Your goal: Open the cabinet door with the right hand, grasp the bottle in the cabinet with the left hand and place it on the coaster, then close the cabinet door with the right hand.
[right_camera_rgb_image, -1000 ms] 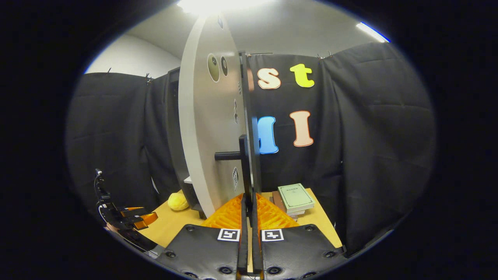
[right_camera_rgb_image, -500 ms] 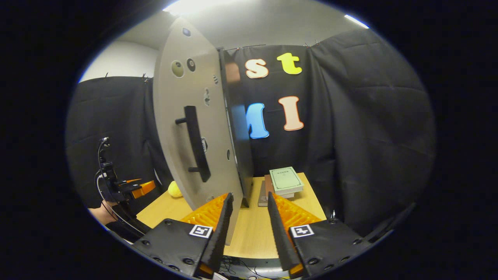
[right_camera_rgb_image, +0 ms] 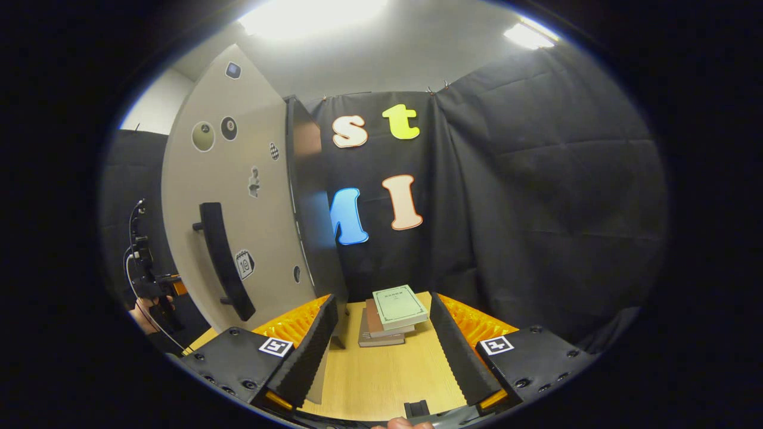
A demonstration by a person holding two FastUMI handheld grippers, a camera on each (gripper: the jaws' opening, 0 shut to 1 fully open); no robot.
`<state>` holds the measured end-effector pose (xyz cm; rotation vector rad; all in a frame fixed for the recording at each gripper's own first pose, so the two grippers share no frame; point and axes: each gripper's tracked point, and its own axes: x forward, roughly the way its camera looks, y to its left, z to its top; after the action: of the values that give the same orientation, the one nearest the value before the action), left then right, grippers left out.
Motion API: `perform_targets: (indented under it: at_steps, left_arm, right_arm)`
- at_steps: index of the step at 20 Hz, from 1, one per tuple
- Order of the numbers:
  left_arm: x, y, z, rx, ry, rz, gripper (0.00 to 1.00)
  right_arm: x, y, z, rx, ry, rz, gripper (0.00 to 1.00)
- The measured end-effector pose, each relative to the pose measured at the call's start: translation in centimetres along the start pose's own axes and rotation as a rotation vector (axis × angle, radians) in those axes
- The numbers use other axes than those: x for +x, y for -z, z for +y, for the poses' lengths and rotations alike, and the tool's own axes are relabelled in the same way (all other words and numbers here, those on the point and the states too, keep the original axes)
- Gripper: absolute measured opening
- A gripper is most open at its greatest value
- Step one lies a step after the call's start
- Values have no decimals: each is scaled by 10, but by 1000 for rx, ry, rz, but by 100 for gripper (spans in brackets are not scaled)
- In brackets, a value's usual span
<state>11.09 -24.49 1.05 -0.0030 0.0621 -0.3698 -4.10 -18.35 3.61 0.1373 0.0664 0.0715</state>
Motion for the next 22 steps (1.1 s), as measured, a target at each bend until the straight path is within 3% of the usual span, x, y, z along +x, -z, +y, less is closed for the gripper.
perform_targets:
  at_steps: [8, 11, 15, 17, 18, 22]
  left_arm:
    - [116, -36, 8, 47, 106, -68, 91]
    - [151, -36, -5, 46, 183, -65, 91]
    - [194, -20, -7, 29, 214, -41, 89]
    - [212, -8, -7, 23, 220, -9, 93]
    - [221, -6, -7, 20, 224, 0, 89]
    - [247, 3, -9, 23, 248, 21, 89]
  right_arm:
    - [6, -2, -3, 20, 203, -14, 98]
    - [4, -2, -2, 3, 286, -25, 98]
    - [4, -2, 6, 16, 342, -33, 98]
    - [4, 2, 11, 23, 353, -22, 98]
    - [4, 3, 13, 24, 363, -19, 98]
    - [0, 8, 19, -18, 405, -4, 98]
